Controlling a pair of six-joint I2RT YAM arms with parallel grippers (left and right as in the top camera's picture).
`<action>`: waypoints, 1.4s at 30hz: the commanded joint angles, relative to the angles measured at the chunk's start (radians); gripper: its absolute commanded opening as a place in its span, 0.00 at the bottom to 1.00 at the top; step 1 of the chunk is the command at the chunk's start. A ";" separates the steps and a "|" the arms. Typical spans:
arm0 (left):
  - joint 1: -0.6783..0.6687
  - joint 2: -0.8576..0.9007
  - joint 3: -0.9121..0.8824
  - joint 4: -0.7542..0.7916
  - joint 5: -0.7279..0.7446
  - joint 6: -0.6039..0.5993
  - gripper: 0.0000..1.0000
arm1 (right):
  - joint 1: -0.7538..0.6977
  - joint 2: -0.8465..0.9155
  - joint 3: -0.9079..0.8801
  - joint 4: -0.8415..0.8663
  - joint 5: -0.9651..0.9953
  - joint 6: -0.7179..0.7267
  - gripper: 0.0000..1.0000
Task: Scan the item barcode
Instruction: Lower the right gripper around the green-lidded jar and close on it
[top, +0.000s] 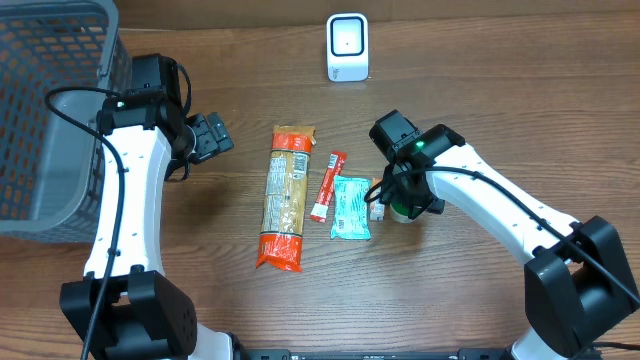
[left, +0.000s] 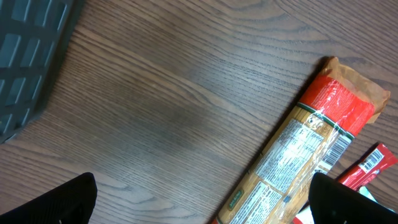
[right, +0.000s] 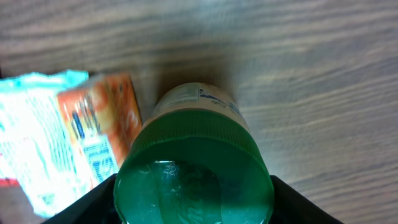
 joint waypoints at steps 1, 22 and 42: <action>-0.002 -0.014 0.016 0.001 -0.009 0.011 1.00 | 0.004 0.000 -0.005 0.014 0.085 -0.005 0.57; -0.002 -0.014 0.016 0.001 -0.009 0.011 1.00 | -0.087 0.002 -0.005 0.052 -0.006 -0.240 0.95; -0.002 -0.014 0.016 0.001 -0.009 0.011 1.00 | -0.120 0.002 -0.007 0.067 -0.108 -0.398 0.89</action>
